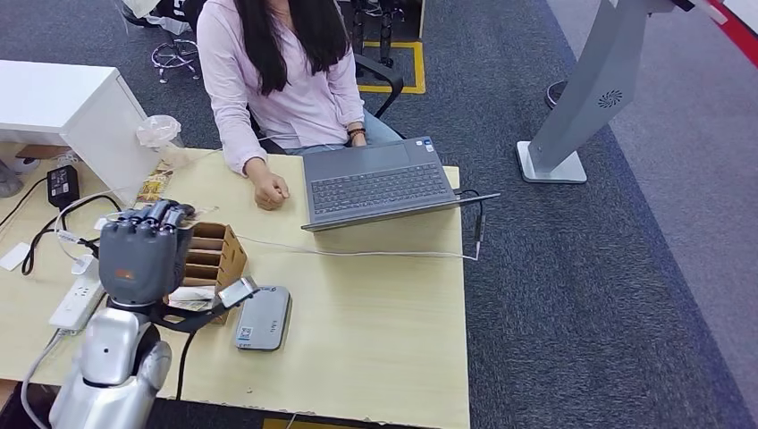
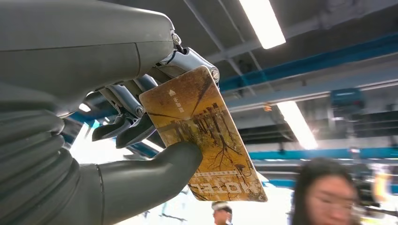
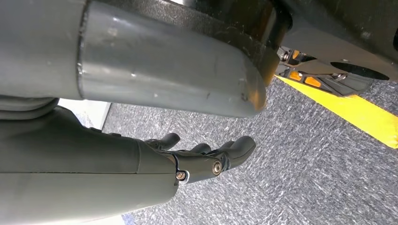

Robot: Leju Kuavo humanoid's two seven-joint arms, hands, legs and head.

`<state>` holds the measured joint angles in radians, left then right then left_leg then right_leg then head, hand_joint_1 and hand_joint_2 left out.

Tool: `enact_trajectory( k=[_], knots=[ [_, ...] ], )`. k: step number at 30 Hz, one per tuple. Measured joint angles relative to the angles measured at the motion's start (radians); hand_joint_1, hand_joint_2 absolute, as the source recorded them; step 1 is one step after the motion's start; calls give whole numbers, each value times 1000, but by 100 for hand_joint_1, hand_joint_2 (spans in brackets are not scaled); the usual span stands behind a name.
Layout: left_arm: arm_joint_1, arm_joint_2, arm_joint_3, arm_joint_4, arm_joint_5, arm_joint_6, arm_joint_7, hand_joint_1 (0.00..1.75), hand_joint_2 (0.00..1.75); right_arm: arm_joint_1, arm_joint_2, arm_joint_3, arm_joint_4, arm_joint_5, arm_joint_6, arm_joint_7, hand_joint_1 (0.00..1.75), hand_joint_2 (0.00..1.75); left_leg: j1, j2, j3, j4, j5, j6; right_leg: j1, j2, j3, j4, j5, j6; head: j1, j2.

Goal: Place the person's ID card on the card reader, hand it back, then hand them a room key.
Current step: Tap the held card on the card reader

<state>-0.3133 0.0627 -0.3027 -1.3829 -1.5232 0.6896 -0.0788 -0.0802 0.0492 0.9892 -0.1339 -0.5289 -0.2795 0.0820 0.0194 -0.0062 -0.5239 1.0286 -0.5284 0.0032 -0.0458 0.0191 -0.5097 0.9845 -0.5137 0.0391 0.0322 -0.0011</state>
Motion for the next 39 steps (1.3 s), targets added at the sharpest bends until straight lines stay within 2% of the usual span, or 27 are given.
enact_trajectory(
  k=[4,8,18,23,31,39],
  knots=[
    [53,-8,-105,-31,0,0,43,175,175,0,1,0,0,-8,-10,0,0,0,0,0,0,0,0,0,0,0,0,0,0,0,0,0],
    [94,-8,-174,-35,0,0,59,175,175,1,2,0,0,-15,-12,3,0,0,1,0,0,0,0,0,0,-1,0,1,0,0,0,0],
    [131,-9,-232,-35,0,-9,71,175,175,2,3,0,0,-20,-12,1,0,0,0,0,0,0,0,0,0,-1,0,1,0,0,0,0],
    [142,-9,-255,-27,0,-112,122,175,175,3,5,0,0,-32,-13,0,0,0,1,0,0,0,0,0,0,-1,0,1,0,0,0,0],
    [154,-13,-284,71,0,-354,273,175,175,5,11,0,0,-56,-20,7,0,0,1,0,0,0,0,0,0,-1,0,1,0,0,0,0],
    [152,-19,-284,160,0,-411,296,175,175,6,14,0,0,-60,-24,7,0,0,1,0,0,0,0,0,0,-1,0,1,0,0,0,0]
  ],
)
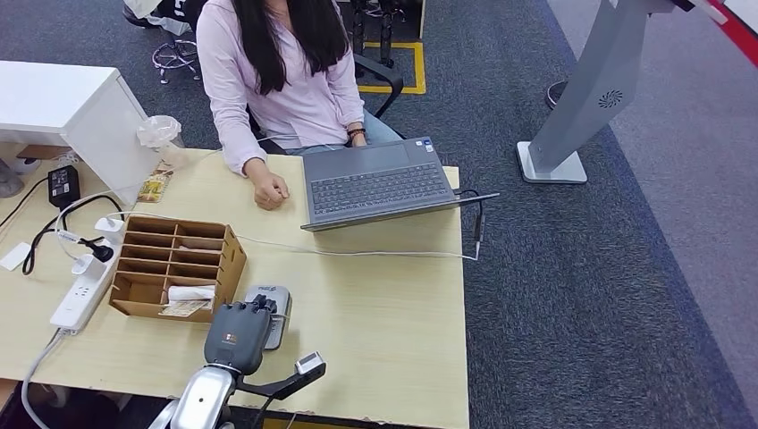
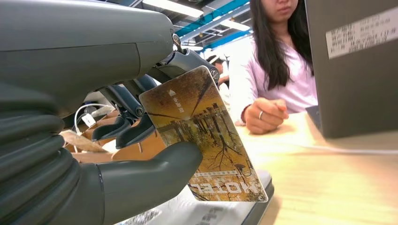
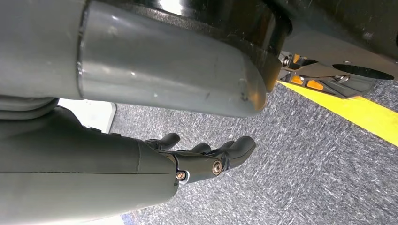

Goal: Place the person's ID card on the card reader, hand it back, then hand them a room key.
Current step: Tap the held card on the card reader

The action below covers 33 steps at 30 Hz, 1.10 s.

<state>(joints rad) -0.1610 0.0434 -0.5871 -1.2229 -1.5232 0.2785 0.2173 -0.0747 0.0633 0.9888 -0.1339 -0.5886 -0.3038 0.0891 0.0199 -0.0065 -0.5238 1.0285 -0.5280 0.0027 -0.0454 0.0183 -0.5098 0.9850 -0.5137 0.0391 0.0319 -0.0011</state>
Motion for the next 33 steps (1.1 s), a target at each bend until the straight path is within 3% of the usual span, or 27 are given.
enact_trajectory(
  k=[18,33],
  knots=[
    [-39,-10,0,59,0,-29,112,175,175,0,0,0,0,-1,0,10,0,0,0,0,1,0,0,0,0,0,1,0,0,0,0,0],
    [-60,-9,1,82,0,-68,139,175,175,0,0,9,0,-8,1,11,0,0,0,-1,2,0,0,0,0,0,2,0,0,0,0,0]
  ],
)
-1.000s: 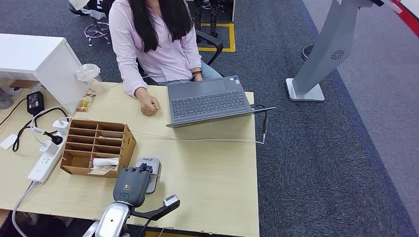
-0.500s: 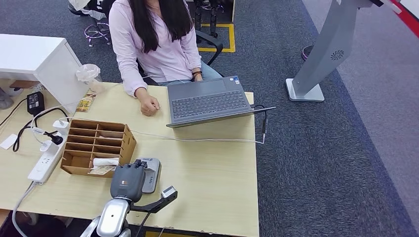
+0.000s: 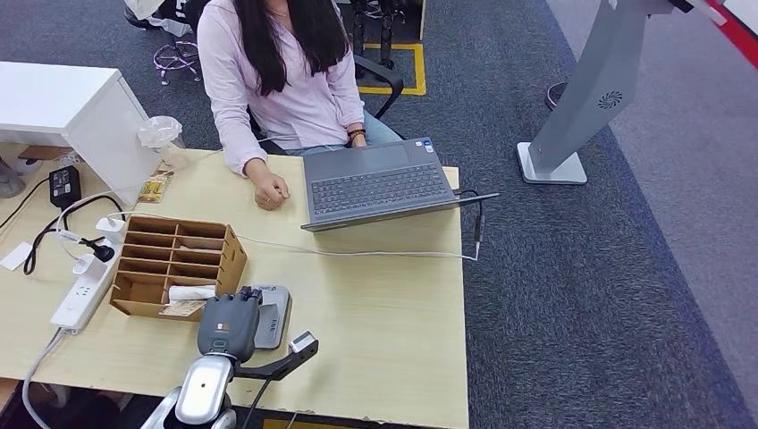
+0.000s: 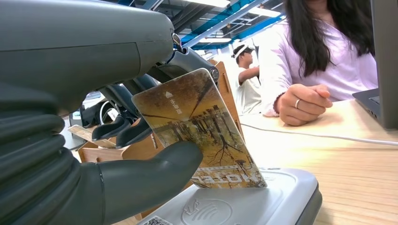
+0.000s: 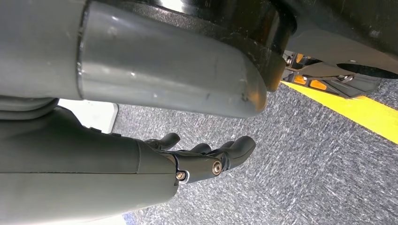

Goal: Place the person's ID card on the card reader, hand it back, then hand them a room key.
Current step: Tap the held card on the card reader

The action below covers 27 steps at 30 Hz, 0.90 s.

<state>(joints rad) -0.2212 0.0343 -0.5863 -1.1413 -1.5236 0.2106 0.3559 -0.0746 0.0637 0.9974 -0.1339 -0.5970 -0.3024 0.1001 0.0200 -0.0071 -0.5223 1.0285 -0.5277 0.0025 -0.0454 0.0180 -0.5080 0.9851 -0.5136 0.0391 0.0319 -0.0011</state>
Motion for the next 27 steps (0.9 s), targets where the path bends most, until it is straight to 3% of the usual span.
enact_trajectory(
  k=[7,13,21,27],
  knots=[
    [-2,-1,1,1,0,-8,-4,175,175,0,0,6,0,0,2,1,0,0,0,0,1,0,0,0,0,0,1,0,0,0,0,0],
    [-2,-16,41,11,0,-33,-96,175,175,0,0,13,0,-4,3,0,0,0,0,-1,2,0,0,0,0,-1,2,0,0,0,0,0],
    [-1,-34,89,15,0,-30,-111,175,175,0,0,18,0,-11,0,-2,0,0,0,-1,3,0,0,0,0,-1,3,0,0,0,0,0],
    [1,-39,109,-12,1,53,-114,175,175,0,0,24,0,-14,-1,-4,0,0,0,-1,2,0,0,0,0,-1,2,0,0,0,0,0]
  ],
)
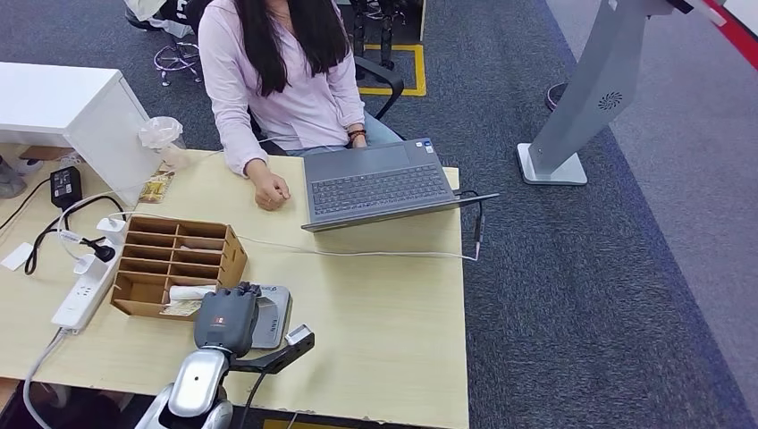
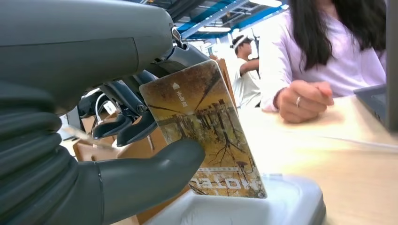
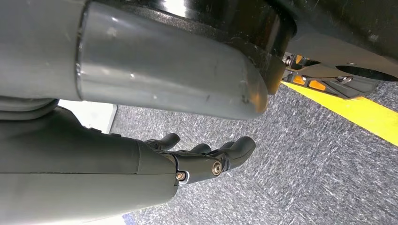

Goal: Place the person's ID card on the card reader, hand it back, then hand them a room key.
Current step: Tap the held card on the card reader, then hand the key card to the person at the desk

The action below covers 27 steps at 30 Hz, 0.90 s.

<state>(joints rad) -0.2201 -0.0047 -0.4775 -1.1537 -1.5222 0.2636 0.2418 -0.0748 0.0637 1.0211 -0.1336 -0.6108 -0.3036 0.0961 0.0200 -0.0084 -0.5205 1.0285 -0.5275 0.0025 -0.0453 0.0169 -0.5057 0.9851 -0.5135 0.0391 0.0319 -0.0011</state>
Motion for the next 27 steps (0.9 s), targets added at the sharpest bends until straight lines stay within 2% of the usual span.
enact_trajectory(
  k=[2,5,7,11,17,22,27],
  knots=[
    [-2,0,19,-35,1,27,-11,175,175,0,0,6,0,2,0,-1,0,0,0,0,-1,0,0,0,0,0,0,0,0,0,0,0],
    [-22,3,54,-93,0,162,-29,175,175,-1,0,21,0,17,3,-2,0,0,0,0,-1,0,0,0,0,-1,-1,0,0,0,0,0],
    [-57,11,85,-121,0,244,-58,175,175,-3,0,33,0,31,9,-5,0,0,0,-1,-2,0,0,0,0,-1,-1,0,0,0,0,0],
    [-156,44,162,-127,-1,316,-109,175,175,-6,0,58,0,43,18,-8,0,0,0,-1,-2,0,1,0,0,-1,-1,1,0,0,0,0],
    [-297,96,246,-82,-1,308,-147,175,175,-9,-1,85,0,40,27,-8,0,0,0,-2,-2,0,2,0,0,-1,-2,1,1,0,0,0],
    [-402,149,249,-4,-1,266,-117,175,175,-12,-2,102,0,35,31,-8,0,0,0,-1,-2,0,2,0,0,0,-2,1,1,0,0,0],
    [-480,182,249,85,-1,235,-138,175,175,-14,-3,116,0,35,34,-8,0,0,0,-1,-3,0,2,0,0,-1,-3,1,1,0,0,0]
  ],
)
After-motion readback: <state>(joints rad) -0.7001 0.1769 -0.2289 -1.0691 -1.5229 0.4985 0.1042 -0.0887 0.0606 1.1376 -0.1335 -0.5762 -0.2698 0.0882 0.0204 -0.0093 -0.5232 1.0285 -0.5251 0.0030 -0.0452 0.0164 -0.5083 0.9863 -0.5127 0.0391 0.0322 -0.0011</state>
